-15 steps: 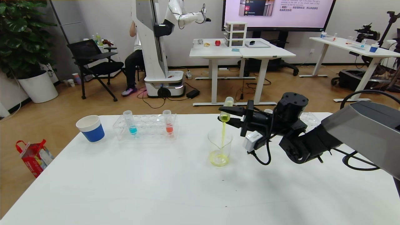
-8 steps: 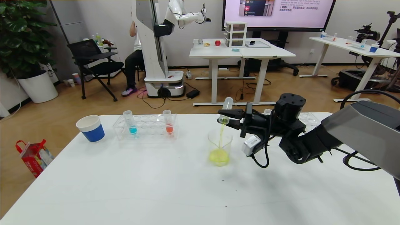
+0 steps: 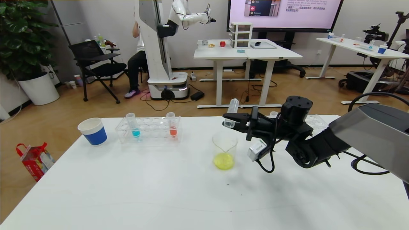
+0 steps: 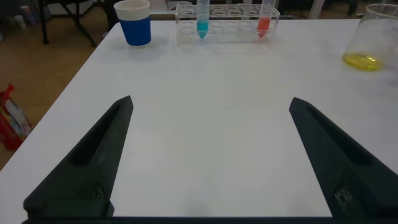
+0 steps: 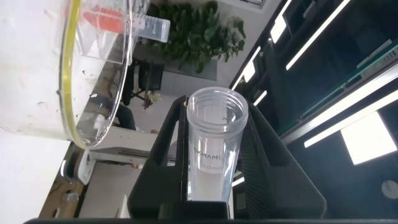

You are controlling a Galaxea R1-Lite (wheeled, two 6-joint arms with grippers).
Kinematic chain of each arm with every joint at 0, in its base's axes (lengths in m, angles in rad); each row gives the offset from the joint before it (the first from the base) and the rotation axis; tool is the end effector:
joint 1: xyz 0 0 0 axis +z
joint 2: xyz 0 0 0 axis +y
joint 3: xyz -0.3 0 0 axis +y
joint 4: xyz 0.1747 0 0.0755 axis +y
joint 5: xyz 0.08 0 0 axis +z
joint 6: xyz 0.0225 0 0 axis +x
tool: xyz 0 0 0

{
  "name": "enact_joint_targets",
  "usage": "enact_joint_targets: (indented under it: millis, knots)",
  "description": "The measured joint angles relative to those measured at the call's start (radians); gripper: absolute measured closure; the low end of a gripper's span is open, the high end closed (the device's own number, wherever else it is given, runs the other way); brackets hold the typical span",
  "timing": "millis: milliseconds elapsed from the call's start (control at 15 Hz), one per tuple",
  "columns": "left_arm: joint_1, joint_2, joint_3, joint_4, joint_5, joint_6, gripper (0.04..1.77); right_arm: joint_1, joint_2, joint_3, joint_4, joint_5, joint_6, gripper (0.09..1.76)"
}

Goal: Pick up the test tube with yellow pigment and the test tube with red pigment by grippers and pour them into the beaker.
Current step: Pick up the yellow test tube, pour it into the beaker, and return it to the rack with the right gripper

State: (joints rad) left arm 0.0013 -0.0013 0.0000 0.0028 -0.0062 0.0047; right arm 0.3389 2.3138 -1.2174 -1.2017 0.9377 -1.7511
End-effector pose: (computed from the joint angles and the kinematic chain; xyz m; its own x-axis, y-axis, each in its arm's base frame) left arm -0.0229 -0.0002 0.0752 1.0000 -0.0049 -0.0015 0.0049 1.0000 0.0047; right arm 0.4115 0.1643 0.1098 0.2869 0.9559 0.0622 0.2684 -0.0179 -0.9631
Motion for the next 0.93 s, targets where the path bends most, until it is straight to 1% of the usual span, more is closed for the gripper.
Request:
enact_joint_targets:
  millis: [133,267,333,400,467,667,733,867,933]
  knots:
    - [0.000,0.000,0.000,-0.001,0.000,0.000,0.06,-0.002,0.000,-0.001,0.009,-0.001,0.003,1.34]
    - [0.000,0.000,0.000,-0.001,0.000,0.000,0.06,-0.002,-0.007,-0.008,0.052,-0.002,0.020,1.34]
    - [0.000,0.000,0.000,0.000,0.000,0.000,0.06,-0.005,-0.020,-0.013,0.070,-0.009,0.060,1.34]
    - [0.000,0.000,0.000,0.000,0.000,0.000,0.06,-0.006,-0.034,-0.016,0.079,-0.021,0.128,1.34]
    - [0.000,0.000,0.000,0.000,0.000,0.000,0.06,-0.005,-0.051,-0.017,0.081,-0.039,0.217,1.34]
    - [0.000,0.000,0.000,0.000,0.000,0.000,0.06,0.006,-0.105,-0.013,0.067,-0.114,0.562,1.34]
    - [0.000,0.000,0.000,0.000,0.000,0.000,0.06,0.007,-0.118,-0.013,0.041,-0.156,0.671,1.34]
    - [0.000,0.000,0.000,0.000,0.000,0.000,0.06,0.007,-0.133,-0.016,-0.061,-0.241,0.885,1.34]
    - [0.000,0.000,0.000,0.000,0.000,0.000,0.06,0.008,-0.138,-0.010,-0.112,-0.297,1.006,1.34]
